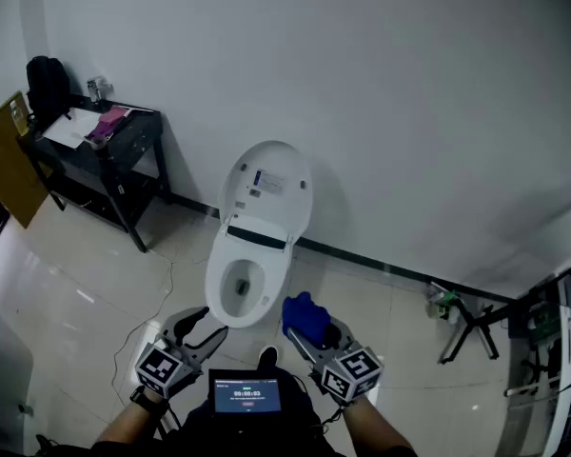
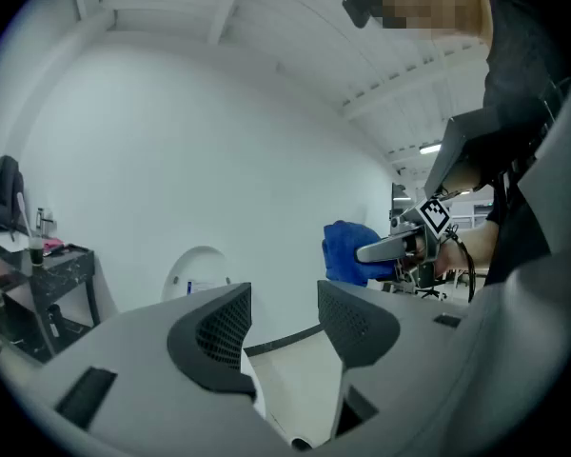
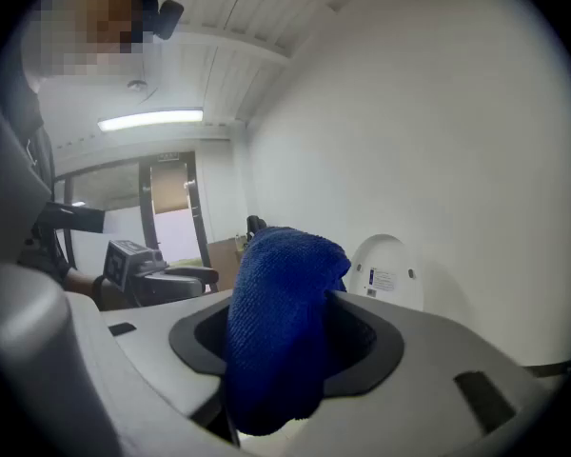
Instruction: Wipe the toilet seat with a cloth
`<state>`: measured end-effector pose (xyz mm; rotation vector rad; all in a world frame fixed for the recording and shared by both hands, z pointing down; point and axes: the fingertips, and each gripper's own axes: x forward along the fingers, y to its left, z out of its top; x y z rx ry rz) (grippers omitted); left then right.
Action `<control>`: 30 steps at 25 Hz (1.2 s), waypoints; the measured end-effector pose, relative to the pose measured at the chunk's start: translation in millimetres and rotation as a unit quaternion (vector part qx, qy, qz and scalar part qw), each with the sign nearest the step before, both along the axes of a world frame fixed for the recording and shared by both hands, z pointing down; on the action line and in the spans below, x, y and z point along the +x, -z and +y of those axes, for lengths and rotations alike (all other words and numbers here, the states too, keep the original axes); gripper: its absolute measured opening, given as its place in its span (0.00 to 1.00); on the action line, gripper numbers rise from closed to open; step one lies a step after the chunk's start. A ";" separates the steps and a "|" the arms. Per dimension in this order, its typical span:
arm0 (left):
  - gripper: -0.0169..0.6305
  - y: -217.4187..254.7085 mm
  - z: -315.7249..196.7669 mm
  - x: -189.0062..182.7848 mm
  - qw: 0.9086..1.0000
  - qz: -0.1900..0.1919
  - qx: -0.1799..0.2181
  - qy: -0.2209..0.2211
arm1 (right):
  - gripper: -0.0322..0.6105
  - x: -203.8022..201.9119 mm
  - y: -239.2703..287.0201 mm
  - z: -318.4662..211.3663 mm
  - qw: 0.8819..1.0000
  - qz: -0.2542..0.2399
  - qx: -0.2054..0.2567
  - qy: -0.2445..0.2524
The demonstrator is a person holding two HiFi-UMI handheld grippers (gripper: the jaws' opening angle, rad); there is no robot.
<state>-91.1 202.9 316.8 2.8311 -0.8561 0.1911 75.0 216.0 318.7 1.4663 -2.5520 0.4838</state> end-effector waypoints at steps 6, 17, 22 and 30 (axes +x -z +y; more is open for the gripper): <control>0.37 -42.8 -49.5 5.1 0.999 -0.032 -0.005 -0.008 | 0.43 24.1 -62.2 -71.6 0.996 0.081 -0.024 0.030; 0.38 -146.9 -176.6 27.5 0.991 -0.077 -0.103 0.043 | 0.43 59.1 -281.1 -265.4 0.947 0.239 -0.138 0.167; 0.37 -197.0 -244.4 43.7 0.982 -0.072 -0.154 0.081 | 0.43 71.1 -406.0 -345.6 0.907 0.308 -0.179 0.225; 0.37 -274.1 -289.1 63.9 0.966 -0.068 -0.226 0.110 | 0.43 55.5 -573.2 -395.3 0.813 0.425 -0.173 0.358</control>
